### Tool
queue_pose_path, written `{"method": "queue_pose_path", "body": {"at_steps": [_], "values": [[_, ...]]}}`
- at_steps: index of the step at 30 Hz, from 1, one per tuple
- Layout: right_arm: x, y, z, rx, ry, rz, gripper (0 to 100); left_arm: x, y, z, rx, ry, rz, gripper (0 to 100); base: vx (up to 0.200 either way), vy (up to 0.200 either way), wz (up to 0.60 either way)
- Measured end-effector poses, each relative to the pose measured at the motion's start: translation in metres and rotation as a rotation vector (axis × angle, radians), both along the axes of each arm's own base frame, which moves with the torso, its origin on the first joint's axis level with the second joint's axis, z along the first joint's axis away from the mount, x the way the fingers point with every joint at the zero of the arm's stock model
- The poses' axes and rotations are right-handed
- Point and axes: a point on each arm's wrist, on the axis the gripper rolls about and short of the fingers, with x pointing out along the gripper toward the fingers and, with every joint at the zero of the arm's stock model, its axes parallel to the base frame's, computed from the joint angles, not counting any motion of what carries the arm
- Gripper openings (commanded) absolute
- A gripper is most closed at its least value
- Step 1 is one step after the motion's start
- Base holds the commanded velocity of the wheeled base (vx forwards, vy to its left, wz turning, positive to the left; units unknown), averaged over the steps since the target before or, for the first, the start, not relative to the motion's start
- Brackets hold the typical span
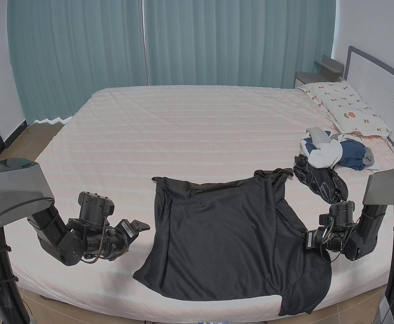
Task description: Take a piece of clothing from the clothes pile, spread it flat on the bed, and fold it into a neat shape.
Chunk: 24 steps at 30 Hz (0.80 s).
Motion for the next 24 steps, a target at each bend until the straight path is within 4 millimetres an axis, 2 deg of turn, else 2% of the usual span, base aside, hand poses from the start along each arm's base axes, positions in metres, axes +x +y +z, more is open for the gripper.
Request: {"method": "queue_pose_path", "body": {"at_steps": [9, 10, 14, 19, 24], "values": [[0.004, -0.018, 0.008, 0.087, -0.062, -0.052, 0, -0.002, -0.003, -0.004, 0.007, 0.012, -0.012, 100, 0.000, 0.000, 0.00], [0.003, -0.020, 0.008, 0.092, -0.063, -0.054, 100, -0.002, -0.004, -0.005, 0.009, 0.015, -0.015, 100, 0.000, 0.000, 0.00], [0.002, -0.028, 0.008, 0.101, -0.064, -0.072, 100, -0.003, -0.006, -0.007, 0.013, 0.021, -0.023, 100, 0.000, 0.000, 0.00], [0.006, -0.049, 0.003, 0.113, -0.068, -0.133, 100, -0.005, -0.007, -0.008, 0.017, 0.029, -0.028, 100, 0.000, 0.000, 0.00], [0.008, -0.064, -0.002, 0.198, -0.067, -0.209, 100, -0.008, -0.006, -0.010, 0.035, 0.034, -0.046, 100, 0.000, 0.000, 0.00]]}}
